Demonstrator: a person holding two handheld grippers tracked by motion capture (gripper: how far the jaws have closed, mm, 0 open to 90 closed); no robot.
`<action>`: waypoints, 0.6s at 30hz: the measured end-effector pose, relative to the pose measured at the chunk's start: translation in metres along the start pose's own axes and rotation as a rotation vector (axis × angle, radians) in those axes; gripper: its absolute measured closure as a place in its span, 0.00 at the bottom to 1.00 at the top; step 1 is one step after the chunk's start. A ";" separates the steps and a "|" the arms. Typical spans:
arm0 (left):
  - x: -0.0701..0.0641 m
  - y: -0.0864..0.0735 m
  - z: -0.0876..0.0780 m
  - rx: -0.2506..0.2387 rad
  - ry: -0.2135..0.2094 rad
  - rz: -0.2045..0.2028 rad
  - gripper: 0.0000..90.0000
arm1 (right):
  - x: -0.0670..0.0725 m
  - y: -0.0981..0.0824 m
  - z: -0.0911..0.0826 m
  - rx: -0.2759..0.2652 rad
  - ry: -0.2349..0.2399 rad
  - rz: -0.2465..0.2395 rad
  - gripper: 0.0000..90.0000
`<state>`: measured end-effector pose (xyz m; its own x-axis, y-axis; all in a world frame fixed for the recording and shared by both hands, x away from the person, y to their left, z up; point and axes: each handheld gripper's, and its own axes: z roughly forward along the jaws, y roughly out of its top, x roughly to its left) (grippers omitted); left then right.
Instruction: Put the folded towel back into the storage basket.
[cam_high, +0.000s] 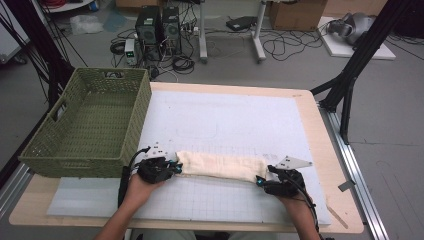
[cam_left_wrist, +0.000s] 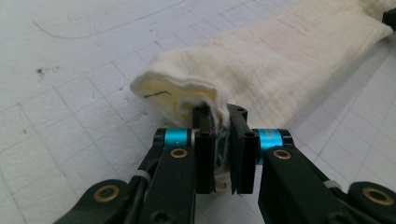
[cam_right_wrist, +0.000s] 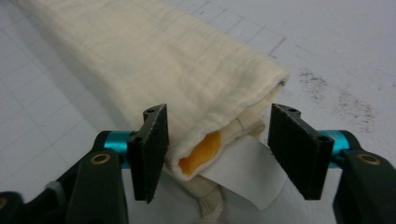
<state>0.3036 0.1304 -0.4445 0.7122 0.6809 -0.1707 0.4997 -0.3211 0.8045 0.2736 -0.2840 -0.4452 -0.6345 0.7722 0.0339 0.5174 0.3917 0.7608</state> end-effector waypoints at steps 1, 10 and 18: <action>0.000 0.000 0.000 -0.004 0.000 0.001 0.91 | 0.000 0.000 0.000 0.006 0.007 0.001 0.46; -0.001 0.001 -0.001 -0.024 -0.006 0.014 0.91 | 0.000 0.002 0.002 0.061 -0.009 0.130 0.51; -0.002 0.001 -0.001 -0.036 -0.004 0.022 0.91 | 0.007 0.005 0.003 0.062 0.040 0.115 0.84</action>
<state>0.3021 0.1288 -0.4424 0.7250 0.6711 -0.1546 0.4658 -0.3125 0.8279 0.2734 -0.2748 -0.4433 -0.5906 0.7937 0.1459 0.6221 0.3327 0.7087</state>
